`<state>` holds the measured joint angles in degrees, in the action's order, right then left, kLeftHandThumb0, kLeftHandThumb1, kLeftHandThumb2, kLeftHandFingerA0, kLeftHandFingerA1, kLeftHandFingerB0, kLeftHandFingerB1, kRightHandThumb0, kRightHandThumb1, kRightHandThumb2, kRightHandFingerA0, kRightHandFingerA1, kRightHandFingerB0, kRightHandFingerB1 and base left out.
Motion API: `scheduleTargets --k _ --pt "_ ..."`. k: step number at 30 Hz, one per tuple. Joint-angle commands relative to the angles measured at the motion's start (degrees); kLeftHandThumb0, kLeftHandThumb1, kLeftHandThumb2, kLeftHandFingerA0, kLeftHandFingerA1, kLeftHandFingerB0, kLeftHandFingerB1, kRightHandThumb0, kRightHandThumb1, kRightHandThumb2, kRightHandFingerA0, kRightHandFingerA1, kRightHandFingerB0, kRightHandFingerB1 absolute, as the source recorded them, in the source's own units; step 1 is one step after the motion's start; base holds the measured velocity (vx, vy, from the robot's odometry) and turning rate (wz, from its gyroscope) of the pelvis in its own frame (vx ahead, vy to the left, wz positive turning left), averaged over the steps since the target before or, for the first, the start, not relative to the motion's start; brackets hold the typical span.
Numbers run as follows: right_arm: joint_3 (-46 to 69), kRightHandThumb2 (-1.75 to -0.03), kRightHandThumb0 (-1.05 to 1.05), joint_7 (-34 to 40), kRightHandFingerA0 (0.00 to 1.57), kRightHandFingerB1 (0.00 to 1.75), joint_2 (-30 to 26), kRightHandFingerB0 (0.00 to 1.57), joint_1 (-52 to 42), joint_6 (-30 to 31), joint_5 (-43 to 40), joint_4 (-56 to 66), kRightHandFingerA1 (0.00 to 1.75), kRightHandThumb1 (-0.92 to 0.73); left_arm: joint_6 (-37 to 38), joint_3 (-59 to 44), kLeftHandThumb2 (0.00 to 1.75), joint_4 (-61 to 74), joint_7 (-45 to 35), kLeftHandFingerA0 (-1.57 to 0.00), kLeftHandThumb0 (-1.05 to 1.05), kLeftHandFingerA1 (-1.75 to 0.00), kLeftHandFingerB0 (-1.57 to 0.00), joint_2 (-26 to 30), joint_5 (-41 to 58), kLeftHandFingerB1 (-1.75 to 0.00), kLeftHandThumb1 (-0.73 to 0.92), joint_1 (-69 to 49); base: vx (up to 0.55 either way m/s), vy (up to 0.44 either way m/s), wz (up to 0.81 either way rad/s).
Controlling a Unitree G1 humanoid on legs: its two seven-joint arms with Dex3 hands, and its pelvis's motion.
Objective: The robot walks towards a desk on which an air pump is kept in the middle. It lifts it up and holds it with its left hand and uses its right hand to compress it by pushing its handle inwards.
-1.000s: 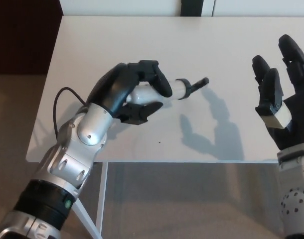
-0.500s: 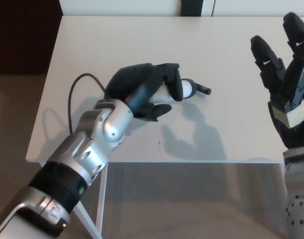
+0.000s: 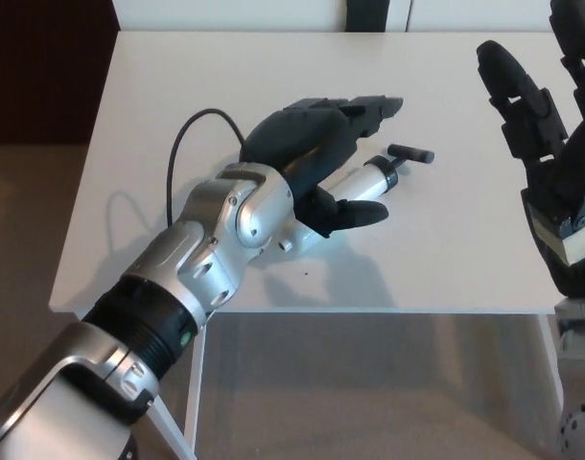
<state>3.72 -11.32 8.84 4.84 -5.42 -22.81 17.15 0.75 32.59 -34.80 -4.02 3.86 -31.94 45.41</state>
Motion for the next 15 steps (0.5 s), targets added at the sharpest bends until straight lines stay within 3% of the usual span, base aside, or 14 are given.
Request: scheduleTargets --k 1,7,12,15 --pt "-1.0 -0.71 -0.83 -1.0 0.29 0.29 -1.9 0.22 -3.3 -0.7 0.0 4.8 0.31 -0.92 -8.4 1.2 1.09 2.4 -13.9 0.00 -1.05 -0.04 0.00 3.0 -1.4 -0.01 0.68 2.5 0.00 0.000 0.00" --pt "-1.3 -0.69 -0.83 -1.4 0.29 0.27 -2.0 0.20 -4.5 -0.7 -1.1 6.0 0.30 -0.92 -10.3 0.4 1.14 4.4 -15.5 0.00 -1.05 -0.01 0.00 3.8 -1.0 -0.03 0.75 1.5 0.00 0.000 0.00" --pt "-1.3 -0.70 -0.86 -2.5 0.27 0.27 -3.3 0.16 -7.1 -1.0 -0.9 8.6 0.30 -0.91 -10.1 -3.3 1.15 13.3 -18.0 0.00 -1.05 0.00 0.00 8.1 0.9 -0.03 0.74 -0.1 0.00 0.000 0.00" --pt "-0.6 -0.69 -0.85 -4.1 0.28 0.28 -5.2 0.22 -9.6 -1.9 -1.3 11.1 0.30 -0.91 -7.9 -8.8 1.15 25.3 -19.2 0.00 -1.05 -0.01 0.00 12.6 3.9 -0.04 0.76 -2.6 0.00 0.000 0.00"
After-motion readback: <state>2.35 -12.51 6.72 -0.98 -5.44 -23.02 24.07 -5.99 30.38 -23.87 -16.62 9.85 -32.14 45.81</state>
